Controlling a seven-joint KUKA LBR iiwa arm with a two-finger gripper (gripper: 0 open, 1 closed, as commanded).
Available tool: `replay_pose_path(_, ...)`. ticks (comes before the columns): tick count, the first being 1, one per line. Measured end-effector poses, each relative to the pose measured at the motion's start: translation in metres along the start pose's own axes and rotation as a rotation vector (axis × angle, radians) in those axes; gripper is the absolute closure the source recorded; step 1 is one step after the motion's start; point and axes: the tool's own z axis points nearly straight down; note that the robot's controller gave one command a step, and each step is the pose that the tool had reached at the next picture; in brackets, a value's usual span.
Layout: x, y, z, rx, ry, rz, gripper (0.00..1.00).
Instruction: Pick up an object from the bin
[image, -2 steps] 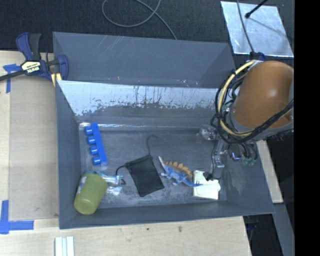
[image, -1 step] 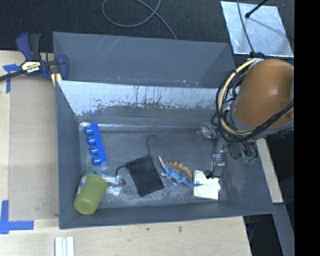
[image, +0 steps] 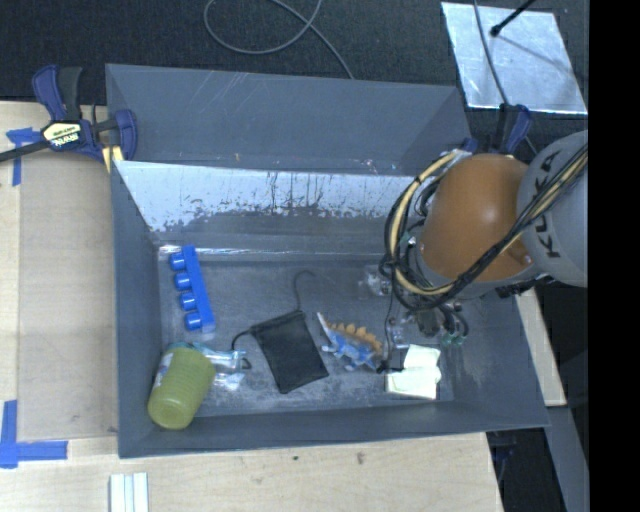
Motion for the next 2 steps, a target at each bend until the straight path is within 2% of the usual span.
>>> replay_pose_path(1, -0.001, 0.019, 0.012, -0.001, 0.005, 0.015, 0.0)
replay_pose_path(2, -0.002, 0.022, -0.007, -0.001, -0.003, 0.05, 0.0)
